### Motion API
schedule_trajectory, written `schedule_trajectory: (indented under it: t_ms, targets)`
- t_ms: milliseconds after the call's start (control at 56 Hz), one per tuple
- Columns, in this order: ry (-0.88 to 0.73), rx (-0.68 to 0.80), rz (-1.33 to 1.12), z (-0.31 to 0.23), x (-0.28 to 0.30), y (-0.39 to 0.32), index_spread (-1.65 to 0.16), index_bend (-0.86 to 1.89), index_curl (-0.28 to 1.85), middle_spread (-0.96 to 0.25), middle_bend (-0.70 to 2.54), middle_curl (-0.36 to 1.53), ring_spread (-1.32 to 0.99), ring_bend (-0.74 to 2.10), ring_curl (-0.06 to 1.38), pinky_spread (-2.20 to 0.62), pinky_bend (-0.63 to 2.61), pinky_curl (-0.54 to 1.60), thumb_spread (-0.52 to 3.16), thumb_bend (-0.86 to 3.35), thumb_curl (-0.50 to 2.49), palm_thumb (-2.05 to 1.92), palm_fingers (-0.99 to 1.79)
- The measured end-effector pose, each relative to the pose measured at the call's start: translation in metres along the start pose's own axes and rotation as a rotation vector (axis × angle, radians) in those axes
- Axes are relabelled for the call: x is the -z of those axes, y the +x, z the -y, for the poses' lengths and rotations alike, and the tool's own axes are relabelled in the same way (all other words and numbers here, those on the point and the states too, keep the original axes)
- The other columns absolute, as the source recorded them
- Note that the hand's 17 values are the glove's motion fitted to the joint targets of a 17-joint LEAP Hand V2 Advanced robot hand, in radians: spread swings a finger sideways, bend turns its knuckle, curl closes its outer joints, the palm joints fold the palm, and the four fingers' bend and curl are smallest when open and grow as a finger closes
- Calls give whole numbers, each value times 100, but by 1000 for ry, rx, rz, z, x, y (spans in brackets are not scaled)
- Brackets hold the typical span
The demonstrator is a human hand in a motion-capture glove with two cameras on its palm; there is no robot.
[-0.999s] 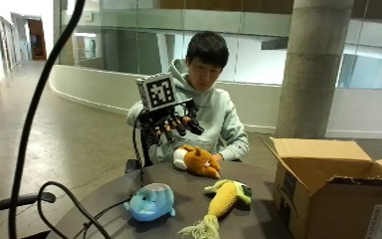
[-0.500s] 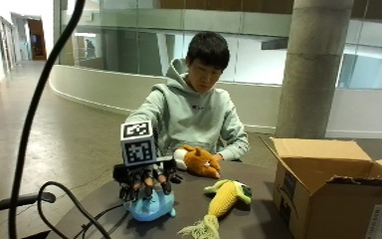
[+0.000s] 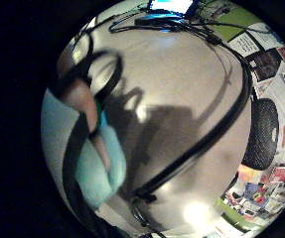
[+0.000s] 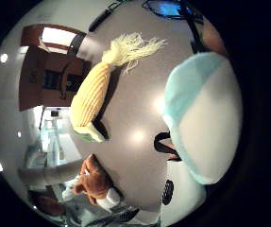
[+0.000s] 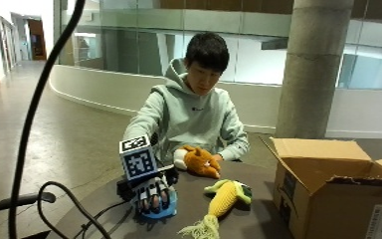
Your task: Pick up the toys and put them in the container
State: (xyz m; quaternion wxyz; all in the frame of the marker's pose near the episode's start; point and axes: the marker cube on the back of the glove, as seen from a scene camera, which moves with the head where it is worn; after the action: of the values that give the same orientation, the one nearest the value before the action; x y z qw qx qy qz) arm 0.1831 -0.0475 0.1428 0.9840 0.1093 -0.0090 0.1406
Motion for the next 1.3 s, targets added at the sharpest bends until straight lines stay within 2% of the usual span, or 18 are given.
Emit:
schedule_trajectory:
  t_ms: [125,339,553,714,856,981,1106,1160,1213,1249,1267,1285,1302]
  targets:
    - [-22,6,-43,4,3,-10,-30,21,34,-20,46,32,-31,106,46,-31,106,44,103,21,54,66,117]
    - [-197,24,-11,-5,28,-41,-34,43,50,-26,80,49,-36,122,57,-38,114,54,74,16,66,69,116]
    - [-181,157,15,-13,110,-104,-37,62,68,-28,98,62,-38,131,64,-40,118,59,55,13,77,68,105]
    - [-113,247,52,-16,184,-174,-38,68,81,-27,104,70,-38,136,67,-41,122,63,46,12,84,68,99]
    - [21,299,94,-20,232,-254,-38,70,91,-27,107,75,-37,140,69,-41,126,66,40,11,89,68,95]
    - [141,363,187,-1,246,-309,-39,71,98,-27,110,78,-37,143,70,-41,128,67,36,10,93,68,91]
    - [287,402,349,17,237,-365,-39,67,104,-27,108,81,-36,143,71,-40,131,68,35,7,96,66,83]
    - [301,425,424,25,227,-384,-38,60,105,-27,104,81,-36,143,71,-40,135,69,37,5,96,64,71]
    - [240,439,473,32,215,-398,-38,52,105,-27,96,80,-35,141,71,-38,136,68,42,3,96,64,55]
    - [194,433,479,34,208,-407,-36,43,103,-25,87,78,-33,137,70,-33,125,66,57,3,95,60,20]
    - [178,429,473,35,205,-410,-36,43,101,-22,75,74,-30,120,67,-27,121,67,65,-1,91,55,-20]
    - [167,427,463,37,202,-412,-35,42,100,-21,70,72,-27,113,68,-24,120,68,71,-2,89,52,-31]
    - [163,427,452,39,200,-414,-35,38,96,-17,62,68,-23,96,63,-21,115,65,75,-7,85,45,-54]
